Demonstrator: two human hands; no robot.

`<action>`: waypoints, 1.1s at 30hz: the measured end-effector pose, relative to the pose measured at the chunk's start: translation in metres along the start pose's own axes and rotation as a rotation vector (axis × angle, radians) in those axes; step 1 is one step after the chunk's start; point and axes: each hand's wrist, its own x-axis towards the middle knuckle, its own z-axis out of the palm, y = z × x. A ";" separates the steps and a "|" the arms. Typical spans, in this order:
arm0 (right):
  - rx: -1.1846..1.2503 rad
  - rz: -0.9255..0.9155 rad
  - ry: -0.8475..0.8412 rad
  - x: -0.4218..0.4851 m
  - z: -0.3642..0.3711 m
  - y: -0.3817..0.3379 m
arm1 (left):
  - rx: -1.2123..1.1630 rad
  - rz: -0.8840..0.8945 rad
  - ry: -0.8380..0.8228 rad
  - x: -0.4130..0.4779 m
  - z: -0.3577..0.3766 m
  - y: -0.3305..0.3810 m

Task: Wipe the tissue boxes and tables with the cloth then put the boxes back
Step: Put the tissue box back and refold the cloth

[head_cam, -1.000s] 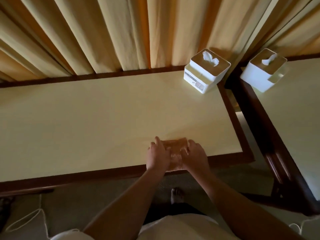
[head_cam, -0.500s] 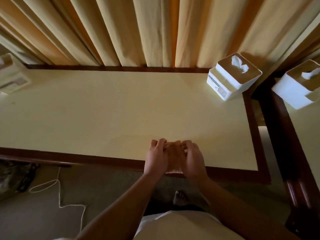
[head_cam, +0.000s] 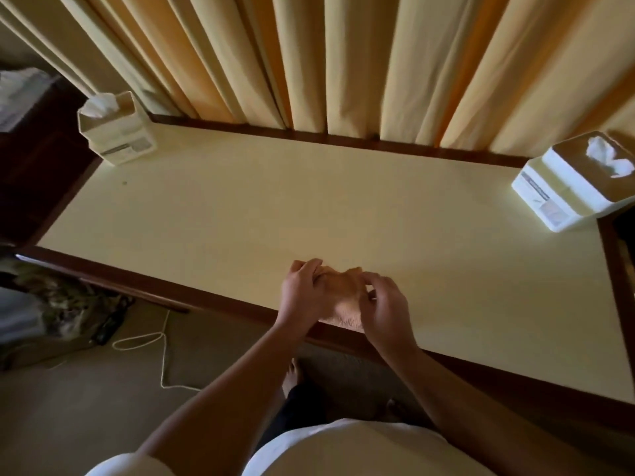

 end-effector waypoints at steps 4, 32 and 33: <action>-0.017 0.029 0.082 0.017 0.042 -0.031 | -0.001 0.007 -0.036 0.034 -0.036 -0.025; -0.238 0.149 -0.328 0.038 0.135 -0.110 | 0.372 0.316 -0.291 0.059 -0.122 -0.145; -0.259 0.119 -0.341 0.037 0.133 -0.111 | 0.363 0.318 -0.274 0.057 -0.124 -0.142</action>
